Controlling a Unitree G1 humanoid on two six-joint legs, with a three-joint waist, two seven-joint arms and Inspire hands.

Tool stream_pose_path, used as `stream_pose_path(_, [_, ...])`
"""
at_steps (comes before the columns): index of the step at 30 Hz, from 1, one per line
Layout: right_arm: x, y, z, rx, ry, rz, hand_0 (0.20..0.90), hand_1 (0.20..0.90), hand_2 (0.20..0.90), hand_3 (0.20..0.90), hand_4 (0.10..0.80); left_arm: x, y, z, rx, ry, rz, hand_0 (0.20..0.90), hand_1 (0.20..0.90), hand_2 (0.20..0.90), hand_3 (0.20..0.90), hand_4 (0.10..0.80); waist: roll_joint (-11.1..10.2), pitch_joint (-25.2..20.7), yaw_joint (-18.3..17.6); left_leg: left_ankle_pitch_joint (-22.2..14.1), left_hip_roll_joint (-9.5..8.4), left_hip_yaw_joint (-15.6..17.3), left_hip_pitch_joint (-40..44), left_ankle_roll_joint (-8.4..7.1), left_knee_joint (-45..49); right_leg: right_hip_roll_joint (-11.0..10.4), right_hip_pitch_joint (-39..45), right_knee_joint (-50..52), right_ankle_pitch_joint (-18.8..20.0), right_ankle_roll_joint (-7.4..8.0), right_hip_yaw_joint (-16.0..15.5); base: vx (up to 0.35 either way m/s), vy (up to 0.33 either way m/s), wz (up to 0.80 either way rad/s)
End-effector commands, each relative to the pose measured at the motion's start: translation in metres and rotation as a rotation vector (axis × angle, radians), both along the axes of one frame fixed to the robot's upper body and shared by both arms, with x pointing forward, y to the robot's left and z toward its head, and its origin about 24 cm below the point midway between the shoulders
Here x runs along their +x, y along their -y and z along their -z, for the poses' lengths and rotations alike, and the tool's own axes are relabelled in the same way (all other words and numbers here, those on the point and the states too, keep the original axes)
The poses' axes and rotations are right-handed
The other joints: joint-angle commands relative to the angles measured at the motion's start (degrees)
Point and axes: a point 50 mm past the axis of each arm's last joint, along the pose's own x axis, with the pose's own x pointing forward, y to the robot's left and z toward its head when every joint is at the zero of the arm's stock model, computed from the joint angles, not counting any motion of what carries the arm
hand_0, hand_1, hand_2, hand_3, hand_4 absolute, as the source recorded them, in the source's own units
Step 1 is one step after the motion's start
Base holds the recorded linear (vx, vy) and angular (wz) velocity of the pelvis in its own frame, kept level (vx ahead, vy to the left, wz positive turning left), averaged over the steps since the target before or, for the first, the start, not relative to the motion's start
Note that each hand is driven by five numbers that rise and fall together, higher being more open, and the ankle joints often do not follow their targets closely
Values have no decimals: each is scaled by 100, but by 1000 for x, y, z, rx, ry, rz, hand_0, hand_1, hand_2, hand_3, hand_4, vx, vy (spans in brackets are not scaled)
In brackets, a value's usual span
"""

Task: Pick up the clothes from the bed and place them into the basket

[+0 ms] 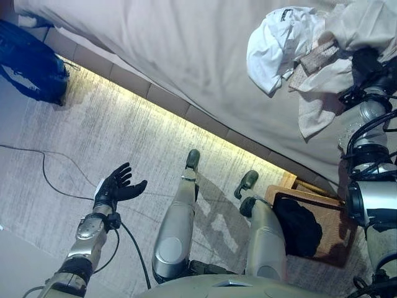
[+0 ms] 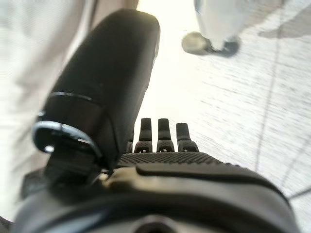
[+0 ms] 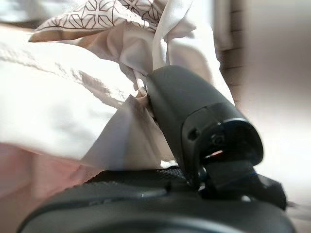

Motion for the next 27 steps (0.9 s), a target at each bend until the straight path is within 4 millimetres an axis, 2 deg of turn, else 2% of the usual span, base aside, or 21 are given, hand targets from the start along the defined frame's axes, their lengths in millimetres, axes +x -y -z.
stream_pose_path(1, [-21, -2, -22, -158, 207, 11, 300, 300, 300, 200, 100, -17, 3, 4, -34, 57, -5, 900, 900, 900, 900, 800, -100, -1055, -171, 247, 82, 426, -15, 11, -458, 472, 453, -696, 269, -37, 184, 11, 33, -6])
stream_pose_path(6, [-36, -12, 6, -151, 245, -30, 300, 300, 300, 200, 100, -1, 26, -13, -134, 158, 56, 900, 900, 900, 900, 800, -264, -1351, -291, 298, 147, 551, 685, 10, -1055, 446, 1091, -1212, 376, 72, 253, 26, 43, -6])
stream_pose_path(9, [-43, -21, 15, -185, 243, -52, 300, 300, 300, 200, 100, 0, 39, -8, -136, 131, 66, 900, 900, 900, 900, 800, -354, -1609, -437, 330, 165, 663, 1100, 32, -1342, 445, 1483, -1520, 436, 136, 316, 56, 105, -8])
stream_pose_path(11, [-47, -27, 17, -214, 236, -70, 300, 300, 300, 200, 100, -5, 42, -1, -133, 99, 55, 900, 900, 900, 900, 800, -379, -1739, -506, 301, 174, 735, 1307, 29, -1423, 433, 1659, -1656, 469, 167, 360, 80, 106, -9])
stream_pose_path(13, [-59, -40, 26, -263, 238, -90, 300, 300, 300, 200, 100, -19, 45, 14, -122, 27, 32, 900, 900, 900, 900, 800, -424, -1984, -661, 264, 190, 866, 1638, 50, -1558, 404, 1902, -1881, 574, 230, 460, 118, 139, -22])
stream_pose_path(17, [-76, -50, 32, -339, 248, -105, 300, 300, 300, 200, 100, -40, 47, 34, -99, -82, -8, 900, 900, 900, 900, 800, -472, -2319, -873, 208, 209, 1056, 2080, 73, -1749, 403, 2192, -2165, 714, 302, 591, 89, 130, -21])
stream_pose_path(27, [-116, -49, 35, -449, 279, -82, 300, 300, 300, 200, 100, -74, 43, 61, -54, -254, -74, 900, 900, 900, 900, 800, -548, -2761, -1233, 41, 180, 1320, 2805, 144, -1996, 352, 2683, -2216, 659, 385, 683, 45, 97, -14])
